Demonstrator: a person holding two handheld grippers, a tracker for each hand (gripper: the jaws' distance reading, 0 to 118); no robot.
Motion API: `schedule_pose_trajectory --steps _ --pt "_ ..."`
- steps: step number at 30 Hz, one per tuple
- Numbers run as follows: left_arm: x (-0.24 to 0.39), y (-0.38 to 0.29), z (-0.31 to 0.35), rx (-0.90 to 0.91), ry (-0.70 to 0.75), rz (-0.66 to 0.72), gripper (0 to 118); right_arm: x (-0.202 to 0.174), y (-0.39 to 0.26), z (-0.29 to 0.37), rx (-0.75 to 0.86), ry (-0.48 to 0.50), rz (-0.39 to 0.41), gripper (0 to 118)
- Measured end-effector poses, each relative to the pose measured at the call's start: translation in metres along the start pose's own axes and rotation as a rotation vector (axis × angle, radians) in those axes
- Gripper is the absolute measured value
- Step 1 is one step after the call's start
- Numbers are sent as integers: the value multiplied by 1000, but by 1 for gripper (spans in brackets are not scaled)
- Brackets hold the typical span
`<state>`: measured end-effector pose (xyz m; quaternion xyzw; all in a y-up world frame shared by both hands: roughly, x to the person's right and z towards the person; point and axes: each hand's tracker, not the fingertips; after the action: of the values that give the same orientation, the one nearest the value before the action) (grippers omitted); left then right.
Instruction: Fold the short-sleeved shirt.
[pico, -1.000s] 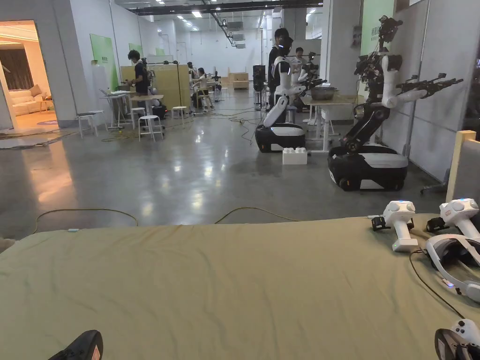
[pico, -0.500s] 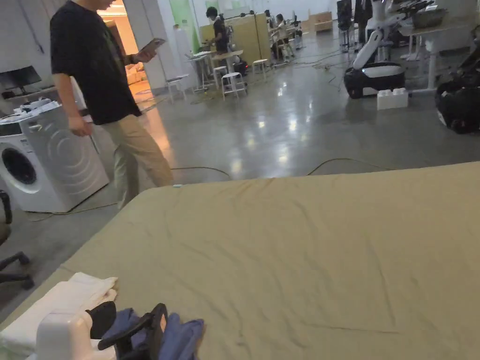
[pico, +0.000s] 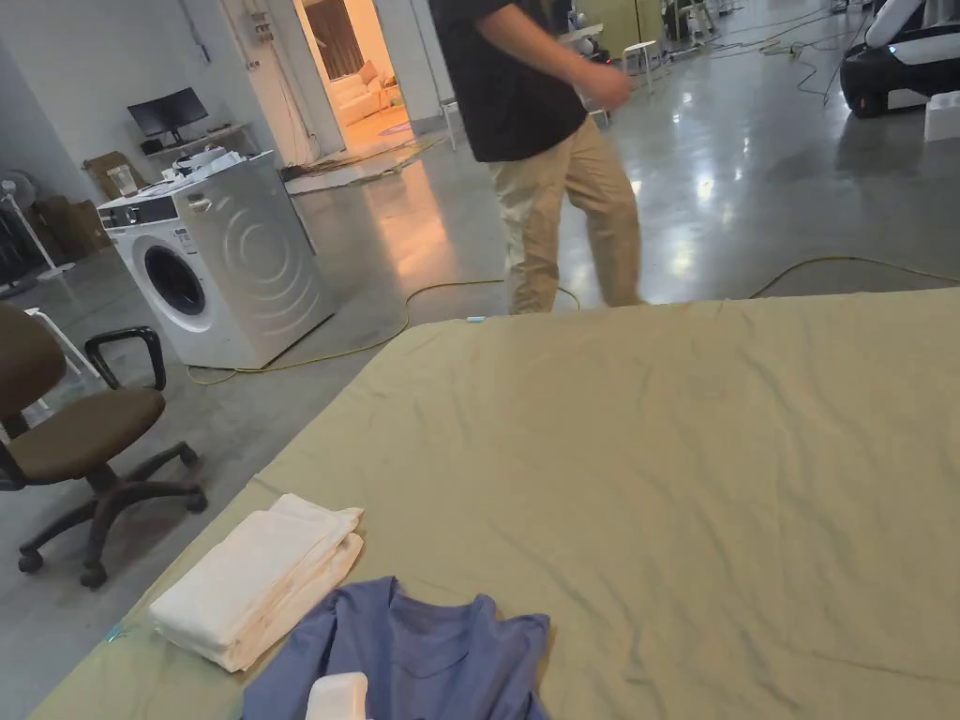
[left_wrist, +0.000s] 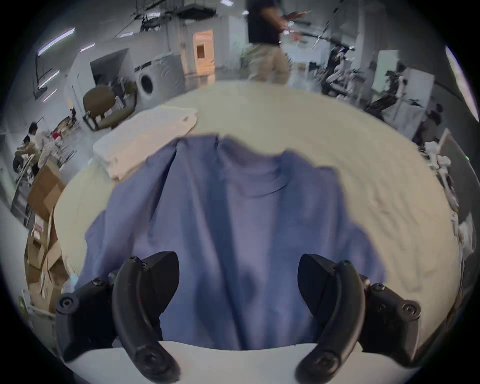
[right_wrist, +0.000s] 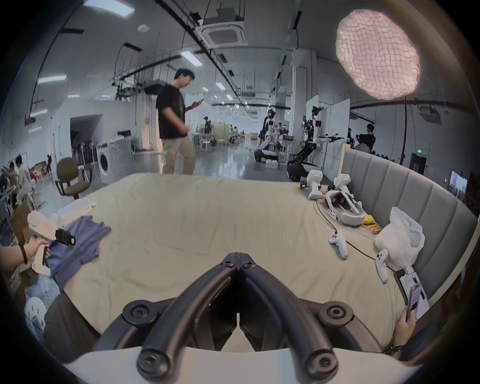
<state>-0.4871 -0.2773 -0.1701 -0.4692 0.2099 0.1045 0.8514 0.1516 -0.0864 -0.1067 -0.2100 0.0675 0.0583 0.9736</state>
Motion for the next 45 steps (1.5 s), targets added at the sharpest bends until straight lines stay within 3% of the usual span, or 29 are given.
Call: schedule_pose_trajectory --steps 2,5,10,11,12,13,15,19,21,27,31,39,45 --pt "-8 -4 -23 -94 -43 73 86 -7 -2 -4 -9 15 19 0" --pt "4 -2 -19 -57 19 11 84 -16 -11 -8 -38 34 34 0" --pt "4 5 -10 -66 -2 -12 61 -21 -22 -9 -80 86 22 0" --pt "3 7 -8 -62 2 -5 27 -21 -23 -6 -75 87 22 0" --pt "0 9 -6 -43 38 13 1 -21 -23 -3 -69 91 21 0" --pt "-6 9 -5 -56 76 20 1 -17 -24 2 -61 95 16 0" --pt "-10 11 -2 -69 2 106 1 -12 -24 8 -49 100 6 0" --pt "-16 34 50 137 -146 324 1 10 -29 22 -34 79 4 0" --pt "-4 50 78 188 -224 317 1 22 -31 27 -37 72 -22 0" --pt "107 85 142 328 -457 125 1 47 -36 49 9 21 -116 0" --pt "250 63 158 311 -619 -120 1 59 -42 63 19 -14 -142 0" --pt "485 -91 155 5 -964 -478 1 82 -59 101 13 -104 -125 0" --pt "526 -212 168 -178 -1045 -611 1 101 -80 116 -18 -154 -189 0"
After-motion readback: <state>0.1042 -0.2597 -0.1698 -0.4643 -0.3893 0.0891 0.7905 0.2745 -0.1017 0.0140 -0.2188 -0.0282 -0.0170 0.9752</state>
